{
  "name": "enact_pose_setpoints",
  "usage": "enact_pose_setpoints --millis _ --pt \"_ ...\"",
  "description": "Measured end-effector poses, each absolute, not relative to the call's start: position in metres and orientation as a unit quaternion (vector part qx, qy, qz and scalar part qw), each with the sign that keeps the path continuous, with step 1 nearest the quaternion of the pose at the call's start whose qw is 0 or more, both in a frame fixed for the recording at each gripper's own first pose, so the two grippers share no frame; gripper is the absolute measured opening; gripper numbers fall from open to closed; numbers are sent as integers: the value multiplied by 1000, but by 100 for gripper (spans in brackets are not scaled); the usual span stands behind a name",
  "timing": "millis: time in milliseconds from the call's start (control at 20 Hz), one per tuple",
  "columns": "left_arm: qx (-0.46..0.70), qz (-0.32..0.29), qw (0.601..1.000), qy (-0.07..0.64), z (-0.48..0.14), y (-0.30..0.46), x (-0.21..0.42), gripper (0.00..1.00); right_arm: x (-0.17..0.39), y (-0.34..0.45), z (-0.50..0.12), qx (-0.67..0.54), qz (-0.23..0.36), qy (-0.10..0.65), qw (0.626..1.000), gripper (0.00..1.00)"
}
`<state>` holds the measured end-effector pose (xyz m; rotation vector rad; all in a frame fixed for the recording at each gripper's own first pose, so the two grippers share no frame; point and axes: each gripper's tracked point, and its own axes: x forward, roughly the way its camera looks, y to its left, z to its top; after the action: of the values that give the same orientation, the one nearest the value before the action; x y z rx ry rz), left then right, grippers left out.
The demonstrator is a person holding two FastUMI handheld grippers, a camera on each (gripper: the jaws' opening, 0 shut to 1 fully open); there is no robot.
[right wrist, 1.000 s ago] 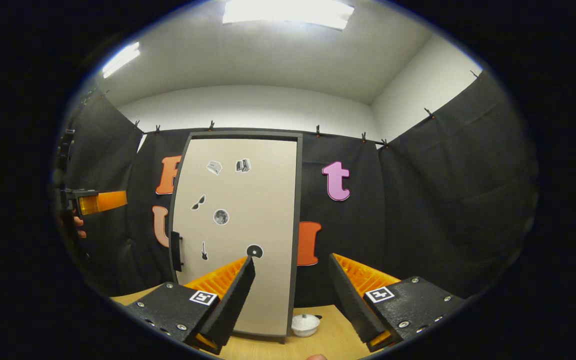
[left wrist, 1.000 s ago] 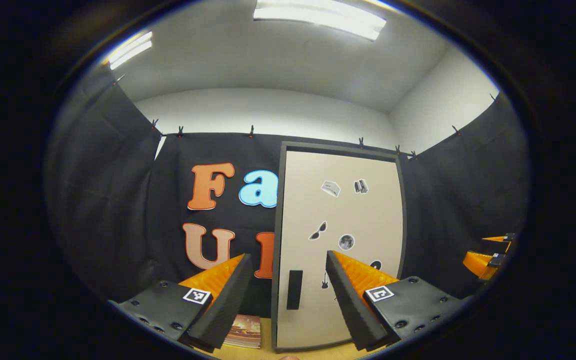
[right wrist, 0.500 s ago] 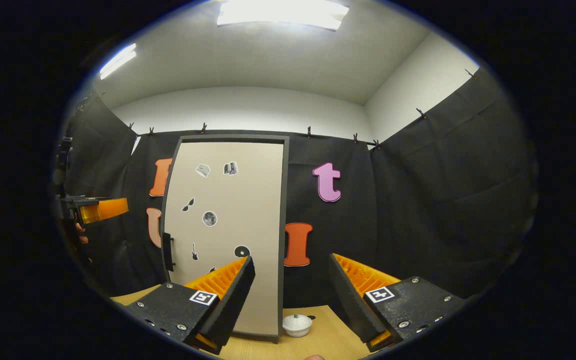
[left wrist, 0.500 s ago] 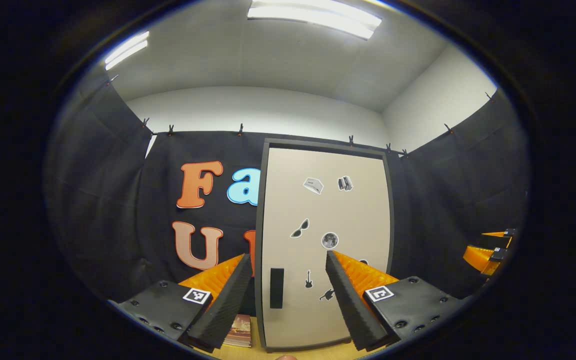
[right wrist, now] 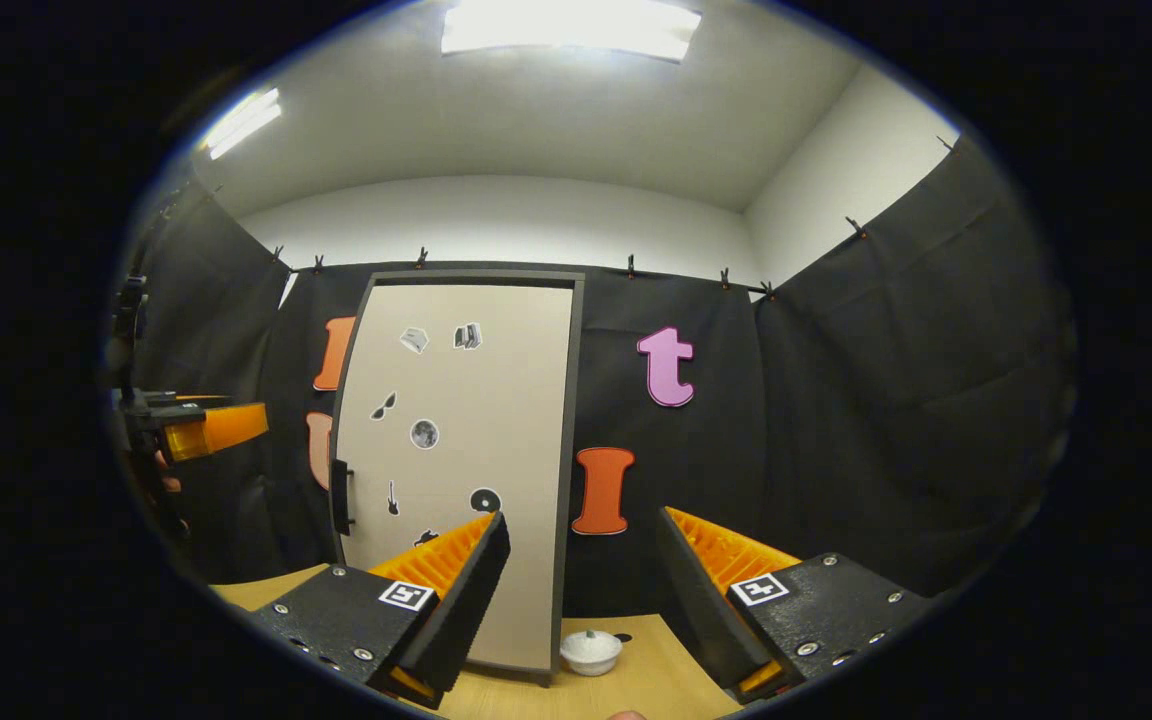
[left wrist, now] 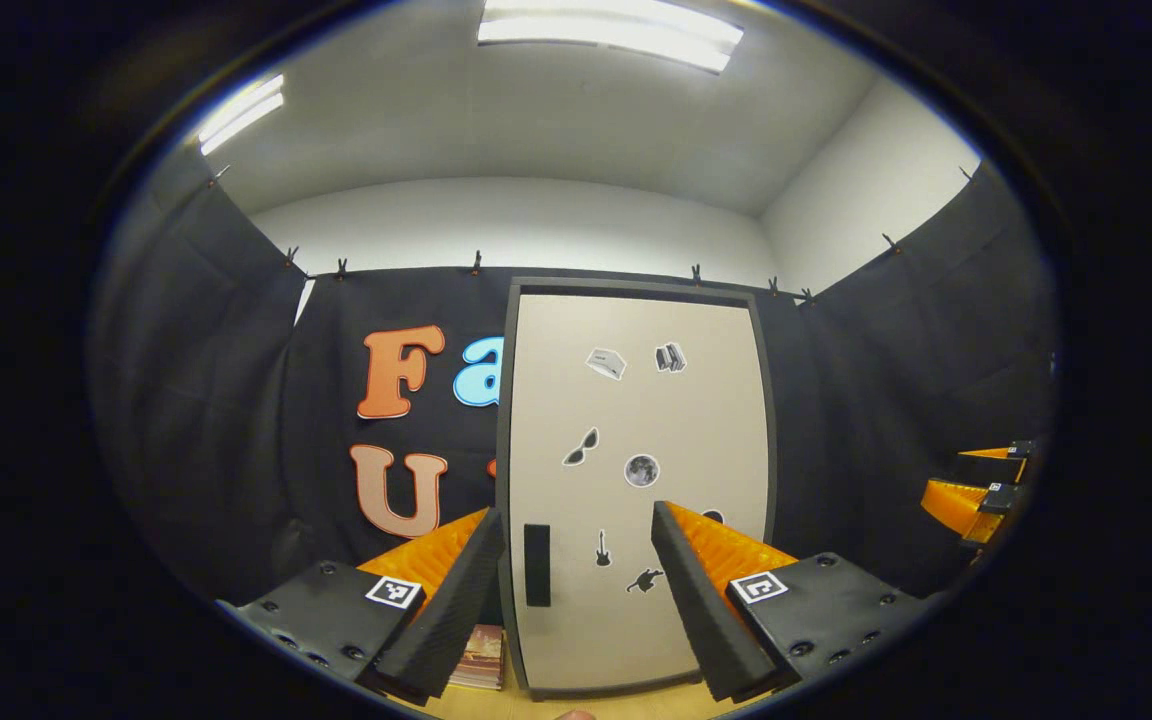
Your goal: Open the cabinet door with the right hand, grasp the bottle in the cabinet with the left hand and place it on the coaster, then close the cabinet door with the right hand.
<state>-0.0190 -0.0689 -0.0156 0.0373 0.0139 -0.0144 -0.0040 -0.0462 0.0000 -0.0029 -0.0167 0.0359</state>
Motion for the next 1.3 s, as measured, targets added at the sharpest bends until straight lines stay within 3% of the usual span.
enact_pose_setpoints --millis 600,1300 --pt "49 93 994 35 -27 -45 -61 96 3 -29 -25 23 93 0 995 92" --pt "48 102 993 44 -62 78 -36 97 60 121 -40 37 123 27 991 92"
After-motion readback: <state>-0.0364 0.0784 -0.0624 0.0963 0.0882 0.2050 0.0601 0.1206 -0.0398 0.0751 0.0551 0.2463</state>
